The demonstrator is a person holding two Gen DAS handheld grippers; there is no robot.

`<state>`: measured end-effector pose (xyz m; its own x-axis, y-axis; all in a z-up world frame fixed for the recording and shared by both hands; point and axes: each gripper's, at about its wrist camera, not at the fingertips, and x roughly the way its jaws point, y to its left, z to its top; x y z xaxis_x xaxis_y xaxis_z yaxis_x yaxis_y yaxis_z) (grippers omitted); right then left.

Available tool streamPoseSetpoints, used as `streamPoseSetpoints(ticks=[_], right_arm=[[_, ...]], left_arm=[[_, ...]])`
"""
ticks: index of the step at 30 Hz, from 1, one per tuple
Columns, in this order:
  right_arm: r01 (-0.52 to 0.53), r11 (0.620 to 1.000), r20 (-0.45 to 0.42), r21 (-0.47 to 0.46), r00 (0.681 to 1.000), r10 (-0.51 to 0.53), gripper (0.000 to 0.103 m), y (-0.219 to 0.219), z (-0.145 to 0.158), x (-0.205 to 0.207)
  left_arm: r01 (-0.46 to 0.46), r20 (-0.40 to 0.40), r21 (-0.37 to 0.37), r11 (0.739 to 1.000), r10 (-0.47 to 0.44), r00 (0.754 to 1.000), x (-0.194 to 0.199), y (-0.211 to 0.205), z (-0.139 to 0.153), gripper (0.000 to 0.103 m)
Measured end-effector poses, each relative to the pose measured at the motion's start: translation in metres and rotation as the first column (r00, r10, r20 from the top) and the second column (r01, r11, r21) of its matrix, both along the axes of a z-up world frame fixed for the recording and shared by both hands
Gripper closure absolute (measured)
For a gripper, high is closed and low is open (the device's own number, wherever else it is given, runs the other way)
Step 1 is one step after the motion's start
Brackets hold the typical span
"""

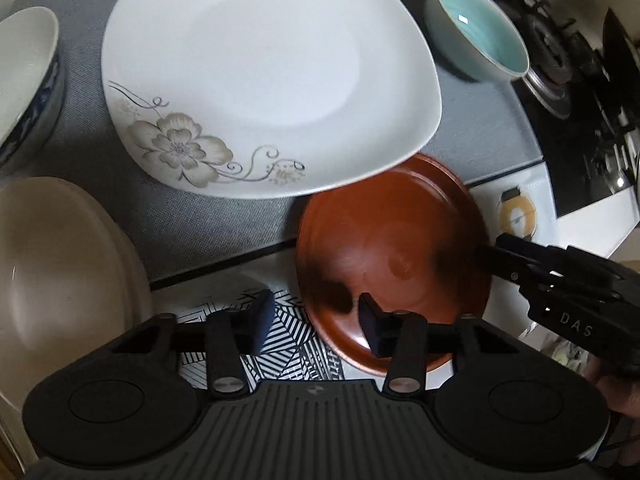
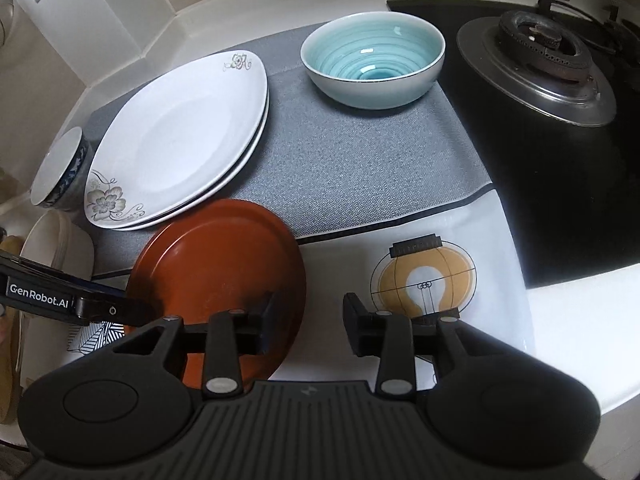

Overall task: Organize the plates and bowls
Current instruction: 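Grasp the rim of the brown round plate with both grippers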

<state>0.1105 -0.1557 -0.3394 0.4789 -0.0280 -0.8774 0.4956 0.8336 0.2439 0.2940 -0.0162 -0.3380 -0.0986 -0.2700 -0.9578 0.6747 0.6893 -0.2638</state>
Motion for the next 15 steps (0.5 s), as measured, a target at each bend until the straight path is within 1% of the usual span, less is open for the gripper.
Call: streamPoseSetpoints(ticks=[1, 2, 3, 4, 5, 7, 9, 12, 13, 15], right_arm=[[0.004, 1.0, 0.001, -0.001, 1.0, -0.004, 0.062, 0.001, -0.001, -0.001], [0.013, 1.0, 0.002, -0.003, 1.0, -0.013, 0.062, 0.003, -0.003, -0.002], [0.025, 1.0, 0.004, -0.007, 1.0, -0.025, 0.062, 0.004, -0.004, -0.002], [0.036, 0.999, 0.01, -0.016, 0.999, -0.035, 0.063, 0.005, -0.004, -0.003], [0.045, 0.999, 0.02, -0.025, 0.999, -0.044, 0.066, 0.006, -0.003, -0.004], [0.04, 0.998, 0.021, -0.044, 0.999, -0.039, 0.075, 0.009, -0.003, -0.005], [0.04, 0.998, 0.03, -0.049, 0.999, -0.039, 0.075, 0.013, -0.003, -0.01], [0.018, 0.997, 0.041, -0.07, 0.999, -0.015, 0.079, 0.021, -0.002, -0.015], [0.01, 0.997, 0.043, -0.075, 0.999, -0.007, 0.08, 0.023, -0.002, -0.018], [-0.005, 0.998, 0.043, -0.068, 0.999, 0.008, 0.08, 0.022, -0.002, -0.024]], left_arm=[[0.0, 0.009, 0.001, 1.0, 0.0, 1.0, -0.001, 0.0, 0.0, 0.066], [-0.001, 0.013, 0.003, 1.0, 0.001, 1.0, -0.001, 0.001, 0.0, 0.067], [0.002, 0.019, 0.004, 1.0, -0.002, 1.0, -0.001, 0.002, 0.0, 0.07], [0.006, 0.025, 0.004, 1.0, -0.006, 1.0, -0.001, 0.003, -0.001, 0.076], [0.007, 0.028, 0.003, 1.0, -0.007, 1.0, -0.001, 0.005, 0.0, 0.078], [0.011, 0.013, -0.001, 1.0, -0.011, 1.0, 0.003, 0.005, 0.0, 0.079], [0.043, 0.031, 0.018, 0.999, -0.043, 0.999, 0.002, 0.001, 0.001, 0.081], [0.116, 0.081, 0.056, 0.992, -0.12, 0.989, -0.009, -0.013, 0.003, 0.083], [0.135, 0.088, 0.059, 0.989, -0.14, 0.986, -0.012, -0.018, 0.003, 0.083], [0.152, 0.07, 0.056, 0.987, -0.156, 0.985, -0.017, -0.024, 0.003, 0.083]])
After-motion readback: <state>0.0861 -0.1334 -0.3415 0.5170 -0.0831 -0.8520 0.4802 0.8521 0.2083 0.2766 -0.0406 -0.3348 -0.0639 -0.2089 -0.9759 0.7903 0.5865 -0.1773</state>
